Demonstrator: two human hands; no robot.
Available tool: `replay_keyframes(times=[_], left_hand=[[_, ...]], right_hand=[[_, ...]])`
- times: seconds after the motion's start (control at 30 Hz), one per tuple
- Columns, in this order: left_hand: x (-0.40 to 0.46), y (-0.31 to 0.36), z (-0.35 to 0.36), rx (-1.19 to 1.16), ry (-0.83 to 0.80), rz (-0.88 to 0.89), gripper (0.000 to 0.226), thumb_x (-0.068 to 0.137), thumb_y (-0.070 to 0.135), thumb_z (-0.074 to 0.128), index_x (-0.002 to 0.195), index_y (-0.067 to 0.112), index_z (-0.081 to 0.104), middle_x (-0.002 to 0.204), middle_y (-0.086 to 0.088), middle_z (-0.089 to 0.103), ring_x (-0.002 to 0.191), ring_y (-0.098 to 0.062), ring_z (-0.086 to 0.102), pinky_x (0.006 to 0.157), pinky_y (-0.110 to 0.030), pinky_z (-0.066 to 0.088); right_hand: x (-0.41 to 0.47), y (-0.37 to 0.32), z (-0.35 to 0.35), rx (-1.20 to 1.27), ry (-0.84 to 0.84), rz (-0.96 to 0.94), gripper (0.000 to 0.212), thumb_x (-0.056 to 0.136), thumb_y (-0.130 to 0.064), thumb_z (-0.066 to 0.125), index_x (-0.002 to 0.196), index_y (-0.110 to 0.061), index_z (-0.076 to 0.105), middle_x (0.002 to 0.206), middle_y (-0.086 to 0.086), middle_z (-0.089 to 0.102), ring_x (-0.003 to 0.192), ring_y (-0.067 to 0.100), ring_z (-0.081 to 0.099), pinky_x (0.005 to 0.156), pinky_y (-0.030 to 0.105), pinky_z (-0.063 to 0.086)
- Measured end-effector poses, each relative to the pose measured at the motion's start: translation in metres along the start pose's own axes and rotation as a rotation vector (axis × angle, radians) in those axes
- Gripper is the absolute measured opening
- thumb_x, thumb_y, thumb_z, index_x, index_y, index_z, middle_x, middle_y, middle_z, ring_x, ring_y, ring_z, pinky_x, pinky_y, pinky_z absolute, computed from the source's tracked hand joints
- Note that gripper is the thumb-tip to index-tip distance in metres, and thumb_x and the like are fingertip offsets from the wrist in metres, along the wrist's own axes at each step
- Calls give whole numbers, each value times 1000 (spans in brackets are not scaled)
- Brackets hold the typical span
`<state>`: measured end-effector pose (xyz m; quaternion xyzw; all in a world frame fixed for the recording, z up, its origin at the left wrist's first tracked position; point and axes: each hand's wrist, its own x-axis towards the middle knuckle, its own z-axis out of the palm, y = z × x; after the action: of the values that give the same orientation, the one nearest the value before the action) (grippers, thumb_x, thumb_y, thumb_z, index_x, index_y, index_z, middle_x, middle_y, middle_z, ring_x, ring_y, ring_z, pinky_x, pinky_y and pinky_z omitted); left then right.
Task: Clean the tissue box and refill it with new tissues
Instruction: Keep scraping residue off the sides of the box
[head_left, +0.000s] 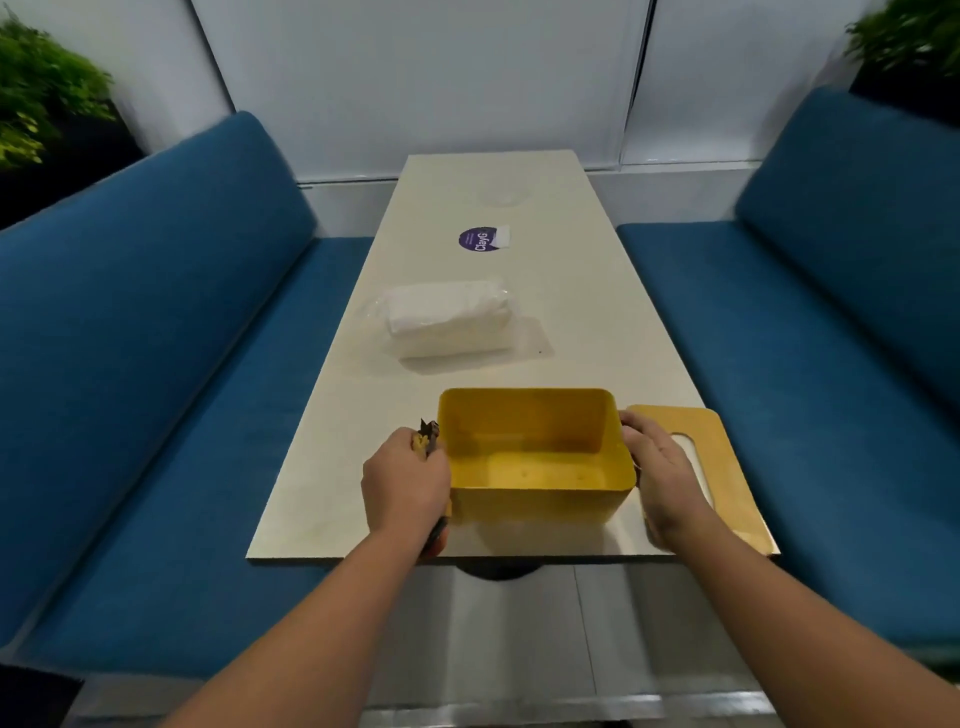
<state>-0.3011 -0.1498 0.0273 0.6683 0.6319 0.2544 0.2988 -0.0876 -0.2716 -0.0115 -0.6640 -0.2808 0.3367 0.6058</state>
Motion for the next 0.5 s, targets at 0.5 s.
replay_keyframes(times=[0.5], left_hand=[[15,32,-52,28,117,68,36,97,44,45,78,20,63,71,1,60,67,-14,53,54,-26,37]], right_hand=[[19,-40,-6,-279,158,-184,39,100,-34,49,138,-32,44,144,-5,45,129,14,43,98,33,39]])
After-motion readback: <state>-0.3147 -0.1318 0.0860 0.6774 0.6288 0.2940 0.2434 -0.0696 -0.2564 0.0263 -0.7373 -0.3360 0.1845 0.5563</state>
